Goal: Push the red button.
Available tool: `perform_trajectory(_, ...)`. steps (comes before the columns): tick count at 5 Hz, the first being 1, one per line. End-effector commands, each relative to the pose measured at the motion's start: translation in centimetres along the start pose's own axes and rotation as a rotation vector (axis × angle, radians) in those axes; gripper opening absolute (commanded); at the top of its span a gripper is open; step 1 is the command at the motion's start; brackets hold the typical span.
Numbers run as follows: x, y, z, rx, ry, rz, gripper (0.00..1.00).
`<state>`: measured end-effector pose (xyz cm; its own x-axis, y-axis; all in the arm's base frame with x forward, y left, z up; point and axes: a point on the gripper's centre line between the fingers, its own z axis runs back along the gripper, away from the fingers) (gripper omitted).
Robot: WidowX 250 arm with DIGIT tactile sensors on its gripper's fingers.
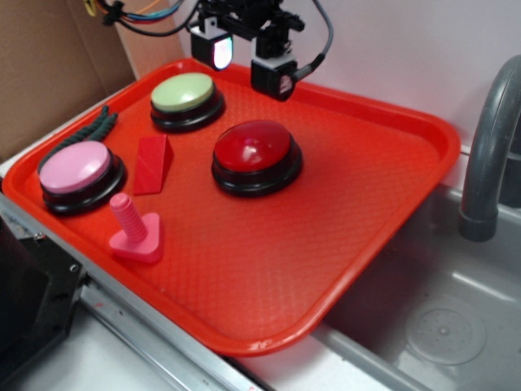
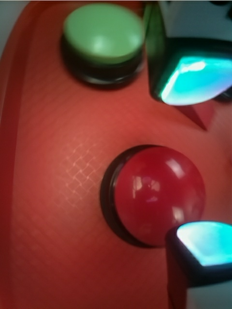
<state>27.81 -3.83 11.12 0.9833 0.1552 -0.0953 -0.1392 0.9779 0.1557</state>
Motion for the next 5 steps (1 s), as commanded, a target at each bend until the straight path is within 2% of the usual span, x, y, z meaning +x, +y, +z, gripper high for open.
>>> perform_trajectory(1,0.8,0.4,1.6,-0.016,-0.058,0.011,1.0)
perform_trajectory(2,0.8,0.4,1.6,-0.016,-0.058,0.011,1.0)
perform_trajectory(3,0.3,1.1,0.1,-0.096,-0.169,0.067,1.0)
perform_trajectory(4,-0.9,2.1,-0.2,-0.127,-0.19,0.056,1.0)
perform_trajectory(5,-1.1,2.3,-1.0,-0.154,-0.179,0.052,1.0)
